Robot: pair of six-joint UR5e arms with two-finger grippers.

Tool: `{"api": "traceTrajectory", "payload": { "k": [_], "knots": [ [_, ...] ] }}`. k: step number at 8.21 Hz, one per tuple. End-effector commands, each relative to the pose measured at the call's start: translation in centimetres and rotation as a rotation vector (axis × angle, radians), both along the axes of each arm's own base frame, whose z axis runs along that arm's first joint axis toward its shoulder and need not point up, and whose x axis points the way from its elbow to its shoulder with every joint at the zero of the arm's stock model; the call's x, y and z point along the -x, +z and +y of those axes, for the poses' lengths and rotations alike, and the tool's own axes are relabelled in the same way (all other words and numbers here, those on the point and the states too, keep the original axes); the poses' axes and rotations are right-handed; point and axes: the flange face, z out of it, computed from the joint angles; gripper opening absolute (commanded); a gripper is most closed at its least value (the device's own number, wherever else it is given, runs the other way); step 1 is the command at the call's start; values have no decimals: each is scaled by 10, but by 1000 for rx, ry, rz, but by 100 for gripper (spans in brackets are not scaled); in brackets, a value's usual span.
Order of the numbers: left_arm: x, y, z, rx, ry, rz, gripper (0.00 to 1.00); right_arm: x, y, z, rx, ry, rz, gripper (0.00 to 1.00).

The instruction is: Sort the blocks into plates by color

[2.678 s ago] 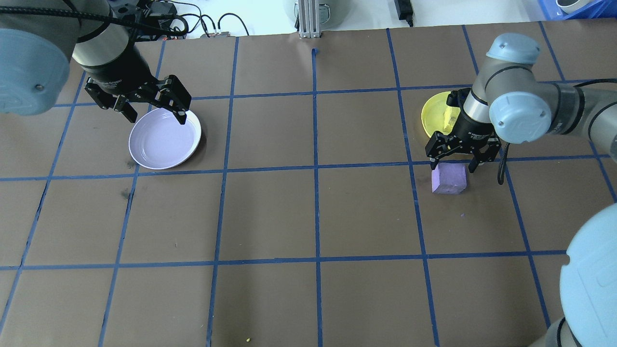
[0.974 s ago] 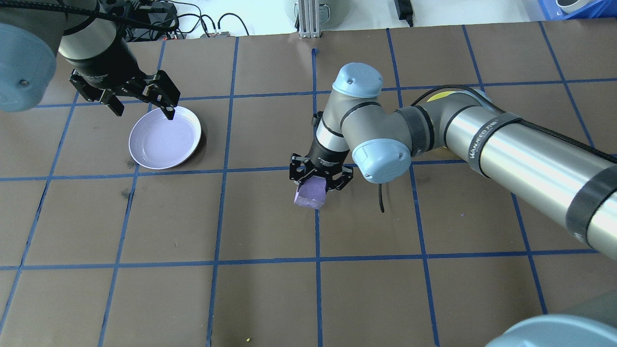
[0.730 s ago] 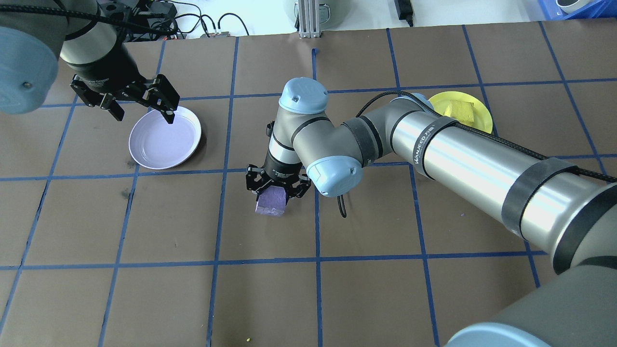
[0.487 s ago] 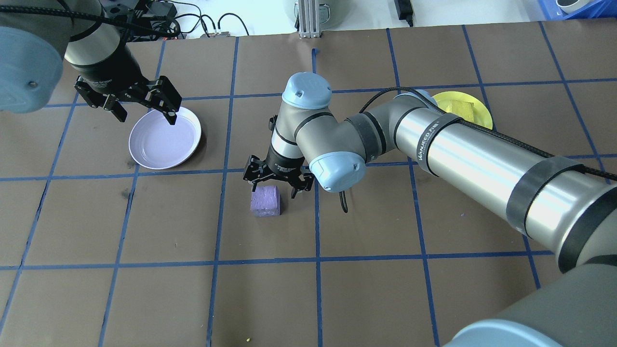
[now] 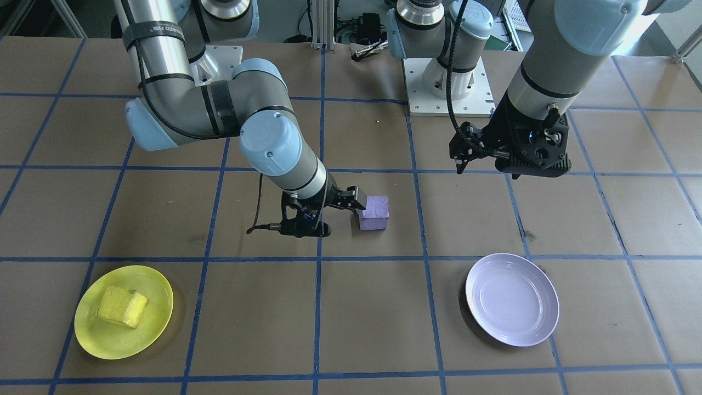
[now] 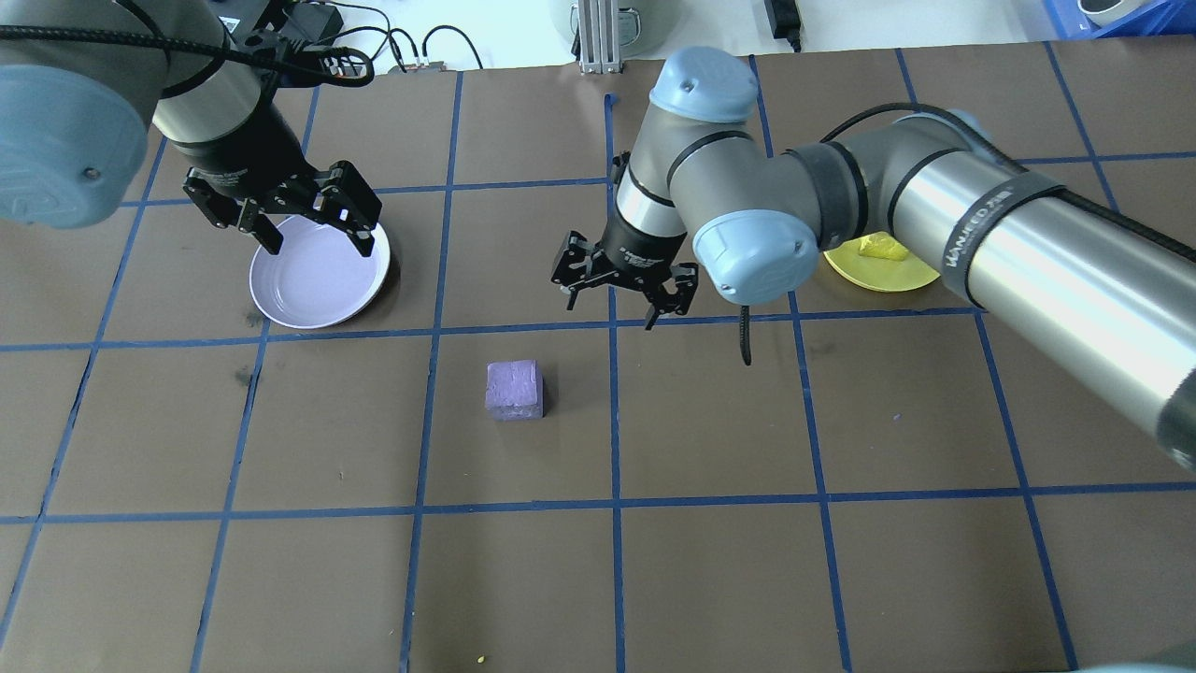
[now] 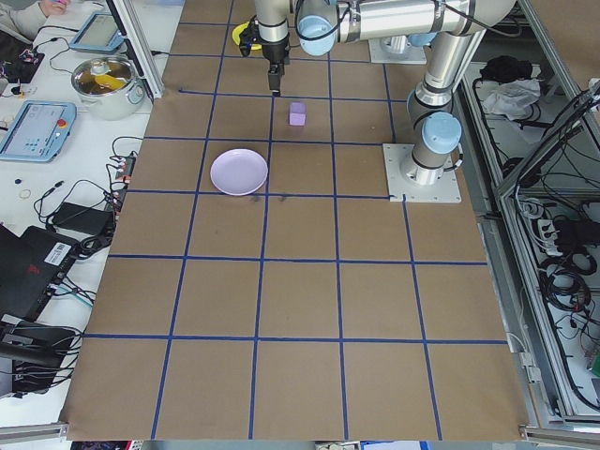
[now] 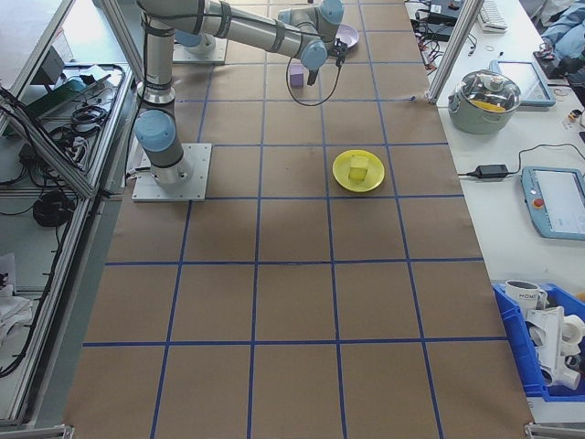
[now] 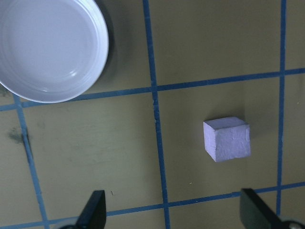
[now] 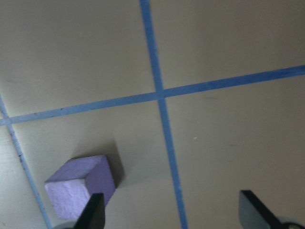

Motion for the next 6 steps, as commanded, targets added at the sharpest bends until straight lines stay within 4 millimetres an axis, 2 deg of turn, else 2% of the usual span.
{"api": "traceTrajectory", "payload": {
  "k": [1,2,3,4,6],
  "knots": [
    [26,-58,22,-111,12,72,100,87,55,-1,60,25,196,100],
    [47,-71,22,-118,41,74,100,112,79,6,74,42,215,100],
    [70,-86,23,-149,83,77,100,149,105,16,77,60,263,100],
    [85,-99,25,-181,102,62,100,167,128,34,55,55,268,100],
    [92,-128,18,-239,130,48,100,170,164,62,77,46,272,100]
  ]
}}
